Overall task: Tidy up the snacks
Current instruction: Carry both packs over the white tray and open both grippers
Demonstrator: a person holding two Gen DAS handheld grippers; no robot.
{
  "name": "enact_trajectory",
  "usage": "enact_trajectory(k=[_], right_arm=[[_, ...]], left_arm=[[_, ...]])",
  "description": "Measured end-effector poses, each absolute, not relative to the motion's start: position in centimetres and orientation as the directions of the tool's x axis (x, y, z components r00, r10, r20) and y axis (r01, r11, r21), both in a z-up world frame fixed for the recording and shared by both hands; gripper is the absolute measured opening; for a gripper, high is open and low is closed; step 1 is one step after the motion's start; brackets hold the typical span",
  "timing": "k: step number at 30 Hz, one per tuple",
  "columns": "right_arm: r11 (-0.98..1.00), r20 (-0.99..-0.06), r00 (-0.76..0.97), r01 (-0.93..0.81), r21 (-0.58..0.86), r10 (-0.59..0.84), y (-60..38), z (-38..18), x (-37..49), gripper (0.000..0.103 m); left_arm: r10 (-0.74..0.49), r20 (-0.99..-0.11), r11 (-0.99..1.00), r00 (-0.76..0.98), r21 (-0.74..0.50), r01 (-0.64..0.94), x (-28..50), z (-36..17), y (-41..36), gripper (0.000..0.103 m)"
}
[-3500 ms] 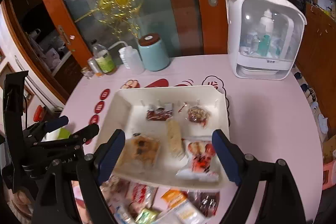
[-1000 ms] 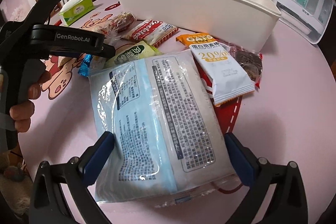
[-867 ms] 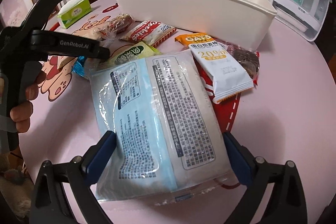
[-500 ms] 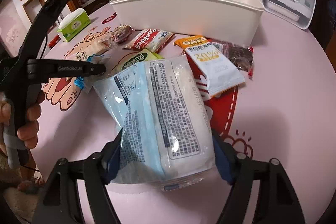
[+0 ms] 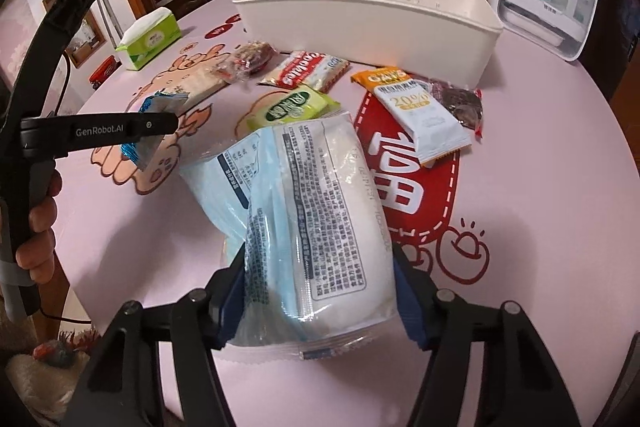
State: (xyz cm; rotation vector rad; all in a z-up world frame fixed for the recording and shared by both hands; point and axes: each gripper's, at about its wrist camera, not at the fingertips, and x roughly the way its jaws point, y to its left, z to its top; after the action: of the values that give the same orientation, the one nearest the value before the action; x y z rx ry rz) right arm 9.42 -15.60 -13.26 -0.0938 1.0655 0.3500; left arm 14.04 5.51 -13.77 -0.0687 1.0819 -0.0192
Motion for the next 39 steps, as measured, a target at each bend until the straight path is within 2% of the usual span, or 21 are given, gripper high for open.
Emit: enact_trajectory(k=[10, 19, 27, 33, 39], right_arm=[[0.95, -0.815, 0.53, -0.303, 0.078, 0.236, -15.2, -6.7, 9.3, 0.063], [0.969, -0.654, 0.722, -0.234, 0.077, 0.226, -15.8, 6.6, 12.2, 0.063], [0.974, -0.544, 0.809, -0.209, 0.089, 0.224, -15.6, 14.8, 14.2, 0.063], [0.979, -0.509, 0.835, -0.181, 0.099, 0.206, -15.4, 17.6, 16.9, 0.064], [0.985, -0.513, 0.842, -0.125, 0.119, 0.168, -16.1, 17.5, 21.3, 0.064]], left_arm=[[-0.085, -0.832, 0.996, 0.549, -0.073, 0.043, 13.3, -8.3, 6.8, 0.033], [-0.111, -0.708, 0.989, 0.697, -0.012, 0.145, 14.8, 3.8, 6.3, 0.033], [-0.08, -0.611, 0.983, 0.787, 0.082, 0.163, 15.6, 11.8, 5.4, 0.033], [0.011, -0.534, 0.979, 0.845, 0.179, 0.1, 17.9, 15.4, 4.6, 0.033], [0.057, -0.55, 0.977, 0.833, 0.201, 0.066, 23.6, 15.9, 3.8, 0.033]])
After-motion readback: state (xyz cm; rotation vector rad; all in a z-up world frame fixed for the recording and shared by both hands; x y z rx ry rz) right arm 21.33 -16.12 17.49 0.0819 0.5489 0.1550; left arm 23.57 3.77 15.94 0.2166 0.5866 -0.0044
